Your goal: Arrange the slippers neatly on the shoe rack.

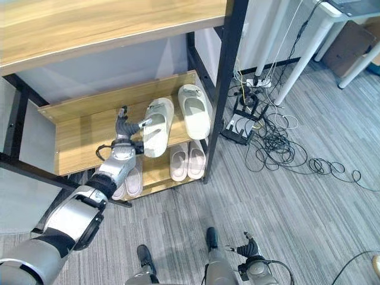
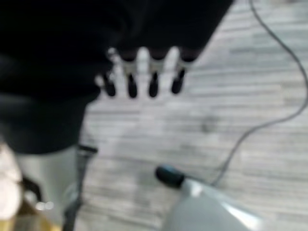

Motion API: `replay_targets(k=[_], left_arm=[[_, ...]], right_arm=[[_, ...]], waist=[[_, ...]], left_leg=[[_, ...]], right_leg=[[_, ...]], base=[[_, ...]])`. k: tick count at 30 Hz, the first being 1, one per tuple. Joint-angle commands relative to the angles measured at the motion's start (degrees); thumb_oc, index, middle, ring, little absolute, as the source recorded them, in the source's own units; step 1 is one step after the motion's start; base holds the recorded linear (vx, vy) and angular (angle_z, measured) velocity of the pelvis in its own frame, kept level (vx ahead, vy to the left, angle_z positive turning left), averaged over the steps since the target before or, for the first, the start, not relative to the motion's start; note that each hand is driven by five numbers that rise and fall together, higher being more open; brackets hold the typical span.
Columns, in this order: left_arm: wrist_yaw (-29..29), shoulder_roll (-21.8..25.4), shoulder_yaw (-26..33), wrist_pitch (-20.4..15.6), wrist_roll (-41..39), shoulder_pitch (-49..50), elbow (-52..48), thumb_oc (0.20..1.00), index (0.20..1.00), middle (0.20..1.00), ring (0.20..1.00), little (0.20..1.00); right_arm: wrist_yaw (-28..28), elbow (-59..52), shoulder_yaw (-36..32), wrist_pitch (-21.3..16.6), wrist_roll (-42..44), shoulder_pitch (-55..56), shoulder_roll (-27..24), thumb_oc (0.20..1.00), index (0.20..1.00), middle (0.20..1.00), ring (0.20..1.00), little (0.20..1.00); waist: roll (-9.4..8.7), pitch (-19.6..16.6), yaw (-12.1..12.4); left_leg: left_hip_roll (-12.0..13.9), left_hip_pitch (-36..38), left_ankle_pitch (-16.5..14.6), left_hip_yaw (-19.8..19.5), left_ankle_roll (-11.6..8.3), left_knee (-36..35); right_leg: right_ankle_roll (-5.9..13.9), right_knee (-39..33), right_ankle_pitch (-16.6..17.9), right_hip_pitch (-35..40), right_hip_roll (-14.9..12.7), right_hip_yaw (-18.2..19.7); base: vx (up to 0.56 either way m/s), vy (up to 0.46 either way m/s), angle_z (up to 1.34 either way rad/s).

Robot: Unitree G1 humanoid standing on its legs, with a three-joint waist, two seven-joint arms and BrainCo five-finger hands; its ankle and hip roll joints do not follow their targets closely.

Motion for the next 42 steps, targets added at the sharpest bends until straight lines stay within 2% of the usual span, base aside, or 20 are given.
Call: replay_targets(k=[1,7,13,22,27,34,42], left_arm=[[2.5,2.9,1.3,-1.3,8.1,-5.9,-4.0,1.0,1.0,1.0,1.0,1.0],[4.2,4.3,0.5,-0.4,16.9,0.7,-11.0,1.0,1.0,1.0,1.0,1.0],[3.9,1.9,0.1,-1.5,22.0,8.0,-18.0,1.0,1.0,1.0,1.0,1.0],[4.6,0.1,-3.7,-0.1,29.6,9.2,-15.7,1.0,1.0,1.0,1.0,1.0],[4.2,-3.7,-2.5,-0.5,23.8,8.7,-9.9,1.0,1.0,1.0,1.0,1.0],[4.0,-6.9,-1.8,-1.7,17.9,9.5,-10.2,1.0,1.0,1.0,1.0,1.0],[5.5,-7.4,-4.9,-0.9,22.4,8.2,-11.0,1.0,1.0,1.0,1.0,1.0]], right_arm=[[-0.7,-2.7,-1.8,-0.2,-0.3,-2.2,-2.7,1.0,1.0,1.0,1.0,1.0],[-0.9,-2.7,-2.8,-0.6,-0.8,-1.5,-2.4,1.0,1.0,1.0,1.0,1.0],[-1.8,-3.1,-2.6,-0.9,-1.9,-2.7,-2.3,1.0,1.0,1.0,1.0,1.0],[-2.5,-3.0,-1.9,-1.7,-2.0,-4.1,-2.8,1.0,1.0,1.0,1.0,1.0],[-3.3,-3.5,-1.5,-1.3,-2.4,-3.9,-3.4,1.0,1.0,1.0,1.0,1.0],[-3.7,-3.6,-1.1,-0.7,-2.4,-3.8,-3.1,1.0,1.0,1.0,1.0,1.0],[-3.9,-4.0,-0.7,-1.3,-1.9,-4.4,-3.4,1.0,1.0,1.0,1.0,1.0]], waist=[[1.96,7.7,1.2],[1.76,7.6,2.1],[1.8,8.1,2.8],[1.54,8.3,2.8],[1.24,8.0,2.4],[1.26,7.5,2.4],[1.08,7.5,2.3]], left_leg=[[-0.6,1.3,-0.6,-3.8,-1.48,0.8],[-0.8,2.2,-0.5,-4.5,-1.47,0.8],[-1.0,2.3,-0.2,-4.7,-1.5,0.8],[-0.9,1.5,-0.1,-4.6,-1.39,0.8],[-0.5,1.2,0.4,-4.4,-1.4,0.8],[-0.3,1.2,0.7,-4.5,-1.43,0.8],[-0.1,1.3,0.8,-4.3,-1.46,0.8]], right_leg=[[3.57,4.6,-8.9,-0.8,-3.5,-4.5],[3.43,4.8,-9.3,0.6,-3.5,-4.7],[3.28,4.8,-9.2,0.9,-3.6,-4.8],[3.25,5.1,-9.1,-0.4,-3.7,-4.2],[3.01,5.2,-9.1,-0.9,-3.3,-3.9],[2.81,5.0,-9.2,-0.9,-3.1,-3.9],[2.67,5.4,-9.5,-1.1,-2.9,-3.8]], base=[[-0.03,-0.001,0.15],[-0.01,-0.001,0.08],[-0.04,0.004,0.03],[-0.01,0.0,0.0],[0.0,-0.016,-0.02],[0.0,-0.004,0.0],[0.0,-0.003,0.0]])
